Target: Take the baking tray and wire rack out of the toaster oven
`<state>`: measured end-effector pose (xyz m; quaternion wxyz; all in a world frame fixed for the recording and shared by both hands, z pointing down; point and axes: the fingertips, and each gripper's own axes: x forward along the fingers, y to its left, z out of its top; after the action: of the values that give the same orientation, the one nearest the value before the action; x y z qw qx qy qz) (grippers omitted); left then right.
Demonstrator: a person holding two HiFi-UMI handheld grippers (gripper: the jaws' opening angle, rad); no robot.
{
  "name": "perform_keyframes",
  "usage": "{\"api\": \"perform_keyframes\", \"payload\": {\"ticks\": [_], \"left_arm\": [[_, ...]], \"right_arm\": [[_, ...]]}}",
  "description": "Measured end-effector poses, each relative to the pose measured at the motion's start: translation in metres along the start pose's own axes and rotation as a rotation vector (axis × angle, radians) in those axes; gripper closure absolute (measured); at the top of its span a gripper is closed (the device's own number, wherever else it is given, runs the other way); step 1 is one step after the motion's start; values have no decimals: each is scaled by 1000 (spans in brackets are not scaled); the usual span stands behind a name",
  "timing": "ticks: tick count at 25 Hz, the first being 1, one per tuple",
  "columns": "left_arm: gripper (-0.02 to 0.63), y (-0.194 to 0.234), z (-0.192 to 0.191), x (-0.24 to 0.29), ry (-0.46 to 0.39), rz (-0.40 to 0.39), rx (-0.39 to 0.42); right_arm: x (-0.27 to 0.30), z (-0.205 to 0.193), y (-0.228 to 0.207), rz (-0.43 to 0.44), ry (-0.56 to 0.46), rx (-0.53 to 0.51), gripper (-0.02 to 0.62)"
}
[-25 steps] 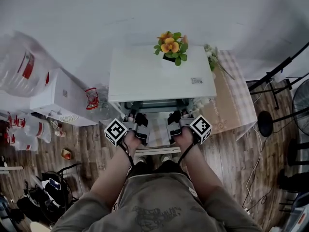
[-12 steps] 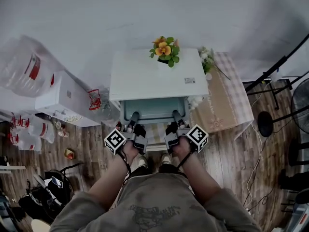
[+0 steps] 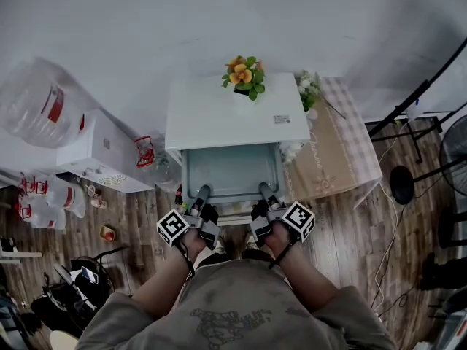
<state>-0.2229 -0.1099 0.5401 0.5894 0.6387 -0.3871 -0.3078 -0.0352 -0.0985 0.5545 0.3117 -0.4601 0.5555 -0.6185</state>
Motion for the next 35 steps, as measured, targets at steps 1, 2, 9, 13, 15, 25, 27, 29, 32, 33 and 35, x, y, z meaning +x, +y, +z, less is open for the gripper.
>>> {"api": "perform_keyframes", "payload": {"ticks": [1,2,9,13,15,25,27,29,32,33,35], "left_arm": [[549,3,-2,-5,4,10,-3],[552,5,-4,-9,7,18,-8],[557,13,-19,-42,27,39,-33],[558,7,-26,-49,39,33,-40],[558,5,-27,-50,38,41,-29],[558,-27,-54,-46,138,-41,-31],[558,-30,-63,-43,169,-44,-32],[557,-32,-71,-39,195,-49,-33],[557,-40,-87,-34,229,-70,-44],[555,-41,-93,-33,250,-72,-44],[555,-44,-104,-29,304,-75,-36]], "right_arm": [[-4,-2,-2,-6,6,-2,525],[-8,-5,-4,-13,11,-2,525],[-39,-25,-21,-70,46,23,522],[-48,-30,-22,-73,56,10,523],[-49,-30,-22,-75,49,15,526],[-87,-20,-12,-62,-20,68,531],[-97,-15,-13,-63,-46,69,531],[-105,-9,-14,-64,-76,82,531],[-120,0,-17,-67,-117,108,531],[-126,4,-18,-66,-134,111,529],[-137,10,-17,-55,-183,118,531]]}}
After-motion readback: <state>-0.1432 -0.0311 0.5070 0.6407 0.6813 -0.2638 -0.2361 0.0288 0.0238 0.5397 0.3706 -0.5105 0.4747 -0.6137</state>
